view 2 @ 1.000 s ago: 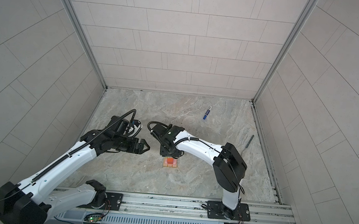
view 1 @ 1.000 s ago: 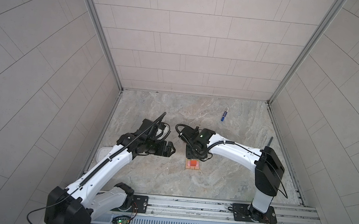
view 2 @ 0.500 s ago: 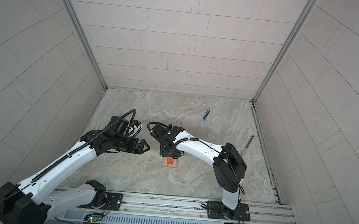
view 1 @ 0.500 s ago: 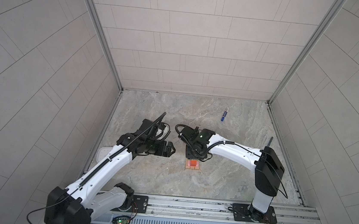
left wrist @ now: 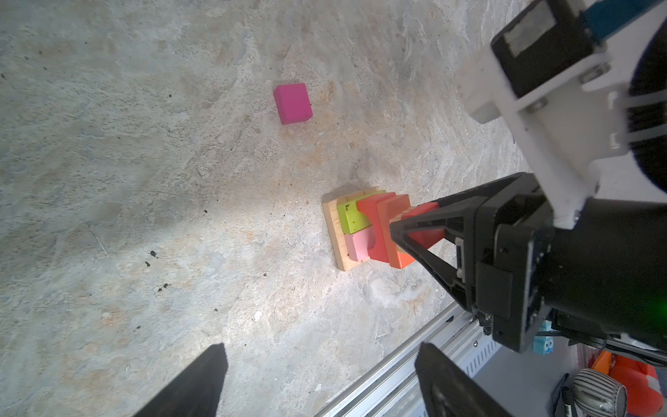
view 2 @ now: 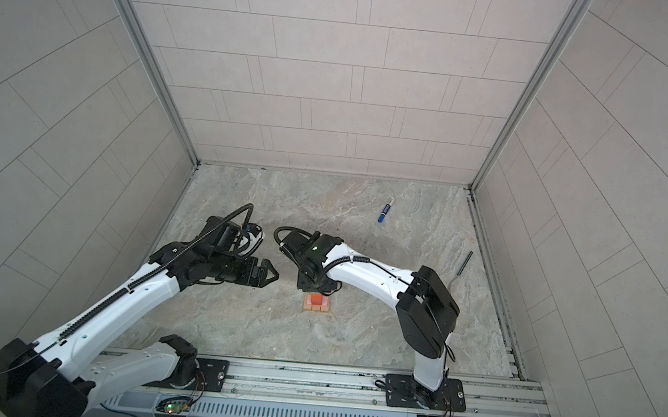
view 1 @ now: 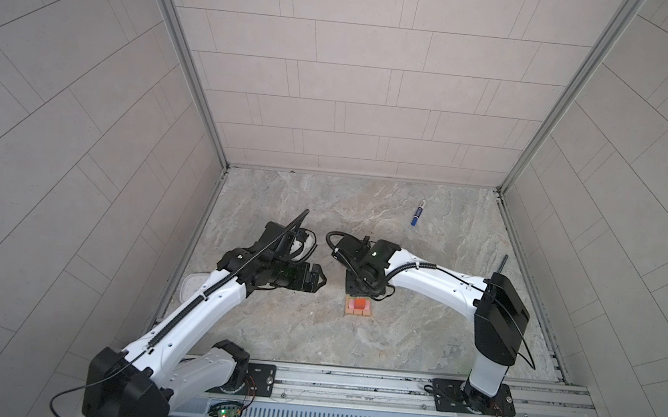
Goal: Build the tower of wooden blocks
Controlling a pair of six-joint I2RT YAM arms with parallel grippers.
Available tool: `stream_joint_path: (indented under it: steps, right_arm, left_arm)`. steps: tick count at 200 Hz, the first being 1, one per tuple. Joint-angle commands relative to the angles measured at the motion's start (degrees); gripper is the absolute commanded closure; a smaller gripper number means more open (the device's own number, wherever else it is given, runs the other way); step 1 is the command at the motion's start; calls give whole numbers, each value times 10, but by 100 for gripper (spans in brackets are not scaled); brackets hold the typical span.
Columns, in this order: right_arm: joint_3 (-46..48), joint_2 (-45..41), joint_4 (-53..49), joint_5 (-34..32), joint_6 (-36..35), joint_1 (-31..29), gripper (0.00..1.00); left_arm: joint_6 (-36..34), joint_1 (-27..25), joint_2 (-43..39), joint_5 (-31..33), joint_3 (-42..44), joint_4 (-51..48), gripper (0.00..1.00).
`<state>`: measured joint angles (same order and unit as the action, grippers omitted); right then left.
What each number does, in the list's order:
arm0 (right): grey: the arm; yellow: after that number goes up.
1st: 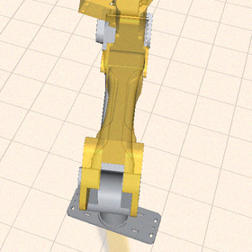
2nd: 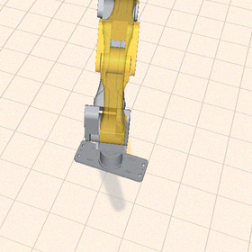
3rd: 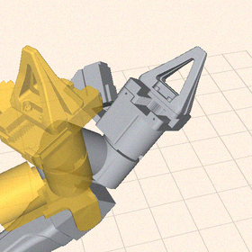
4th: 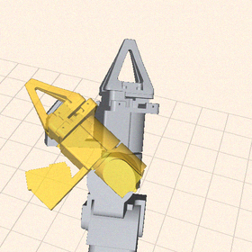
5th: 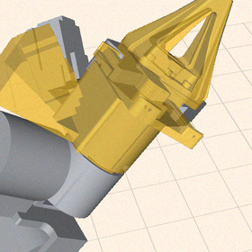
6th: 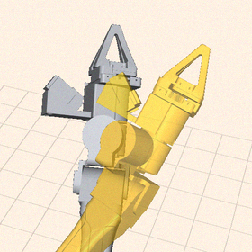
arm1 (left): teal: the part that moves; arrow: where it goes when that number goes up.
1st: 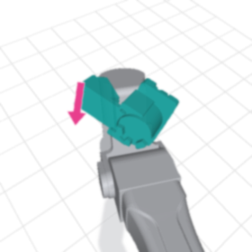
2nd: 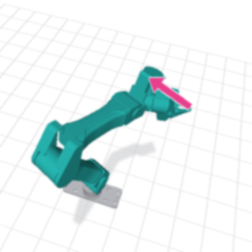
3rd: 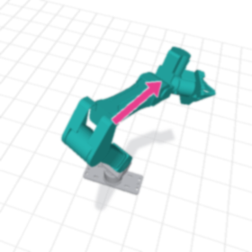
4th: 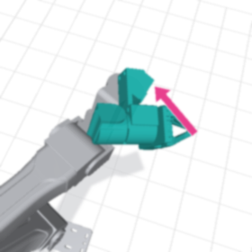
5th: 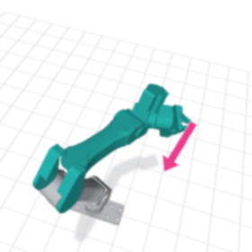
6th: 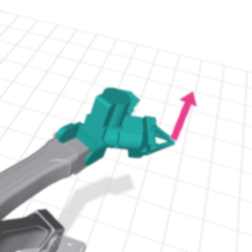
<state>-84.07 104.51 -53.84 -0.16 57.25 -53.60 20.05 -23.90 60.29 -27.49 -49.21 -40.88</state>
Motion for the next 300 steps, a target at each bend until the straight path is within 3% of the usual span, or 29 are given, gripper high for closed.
stream_joint_path:
  steps: [1,22,84,132,214,300]
  right_arm:
    - [5,-1,-11,-14,12,-2,65]
    - [5,-2,-12,-15,11,-2,63]
    - [-8,-12,-16,-18,-3,-2,37]
    - [-15,-45,-22,-25,-47,-2,27]
    - [-52,-79,-38,-55,-160,36,24]
    - [-170,55,-41,-33,-149,77,25]
  left_arm:
    - [2,3,-11,-5,6,2,11]
    - [2,3,-11,-4,6,2,11]
    - [2,3,-7,-4,6,3,11]
    - [3,3,2,2,5,3,11]
    - [6,8,46,23,-9,-8,11]
    - [10,23,13,49,-6,-14,12]
